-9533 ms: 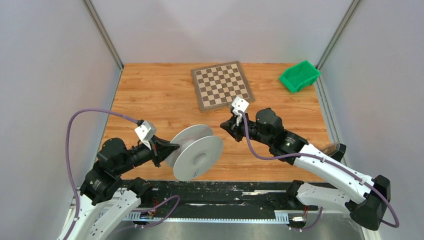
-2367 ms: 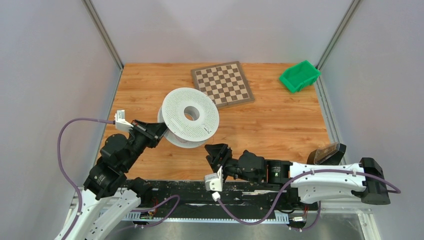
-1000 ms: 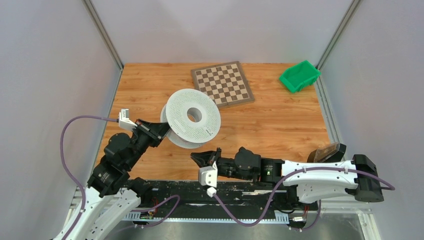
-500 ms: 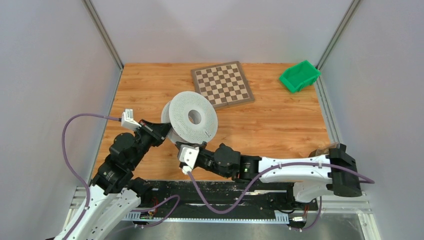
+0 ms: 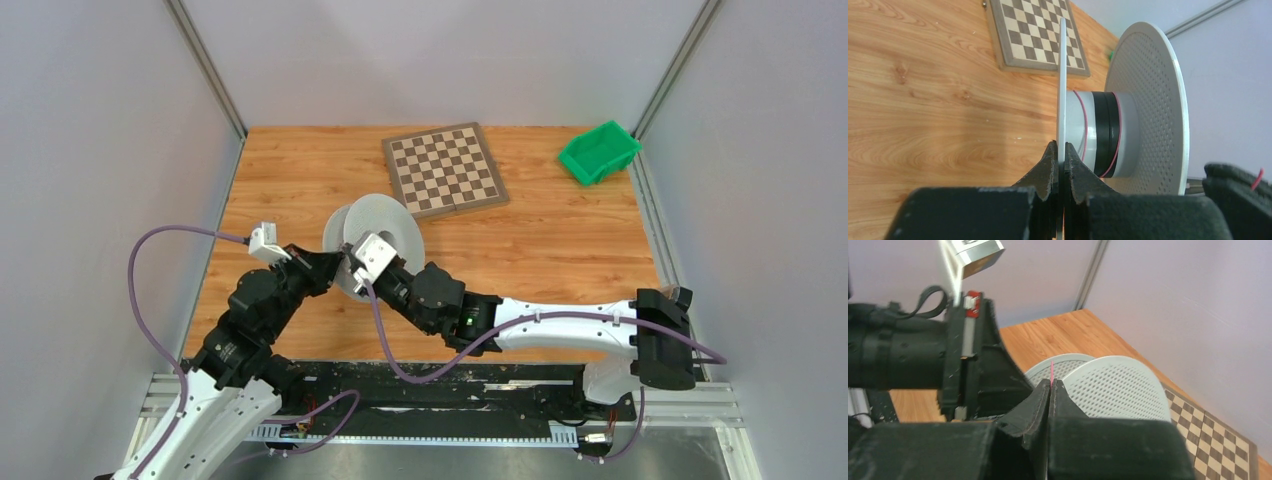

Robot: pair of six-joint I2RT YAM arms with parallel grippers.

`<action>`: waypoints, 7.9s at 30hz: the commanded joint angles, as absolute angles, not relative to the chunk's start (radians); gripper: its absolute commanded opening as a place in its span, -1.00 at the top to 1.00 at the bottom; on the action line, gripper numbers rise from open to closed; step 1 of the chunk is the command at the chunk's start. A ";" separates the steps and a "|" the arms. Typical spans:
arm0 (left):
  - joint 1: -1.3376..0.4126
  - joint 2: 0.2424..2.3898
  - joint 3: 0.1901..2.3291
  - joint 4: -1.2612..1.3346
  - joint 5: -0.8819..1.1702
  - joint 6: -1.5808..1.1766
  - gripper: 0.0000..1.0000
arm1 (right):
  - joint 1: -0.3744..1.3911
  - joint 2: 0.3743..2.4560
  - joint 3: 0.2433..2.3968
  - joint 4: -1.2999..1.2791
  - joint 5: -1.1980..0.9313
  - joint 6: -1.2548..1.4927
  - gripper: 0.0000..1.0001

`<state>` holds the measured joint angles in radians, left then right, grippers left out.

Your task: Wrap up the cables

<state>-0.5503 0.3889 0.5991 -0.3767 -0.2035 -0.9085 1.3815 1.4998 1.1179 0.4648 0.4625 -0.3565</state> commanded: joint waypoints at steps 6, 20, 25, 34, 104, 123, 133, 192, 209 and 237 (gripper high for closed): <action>-0.555 0.384 0.569 -0.192 -0.190 -0.784 1.00 | 1.306 1.569 1.260 0.358 0.481 -0.131 1.00; -0.555 0.339 0.471 -0.068 -0.148 -0.563 1.00 | 1.171 1.613 1.376 0.136 0.397 0.173 1.00; -0.555 0.308 0.433 0.007 -0.118 -0.440 1.00 | 1.100 1.585 1.334 0.055 0.352 0.342 1.00; -0.555 0.313 0.425 0.051 -0.071 -0.184 1.00 | 0.890 1.551 1.240 0.004 -0.068 0.758 1.00; -0.554 0.419 0.399 0.200 0.096 0.286 1.00 | 0.651 1.642 1.073 -0.124 -0.528 1.350 0.63; -0.555 0.399 0.398 0.153 0.069 0.208 1.00 | 0.569 1.578 1.031 -0.121 -0.496 1.313 0.28; -0.554 0.388 0.430 0.039 -0.022 0.039 1.00 | 0.529 1.369 1.010 -0.086 -0.421 0.842 0.21; -0.552 0.500 1.127 -0.331 0.026 -0.682 1.00 | 1.367 1.146 0.581 0.574 0.154 -1.653 0.06; -0.553 0.493 1.128 -0.318 0.039 -0.701 1.00 | 1.384 1.264 0.671 0.572 0.202 -1.689 0.04; -0.552 0.512 1.112 -0.308 0.046 -0.744 1.00 | 1.380 1.351 0.694 0.598 0.341 -1.650 0.42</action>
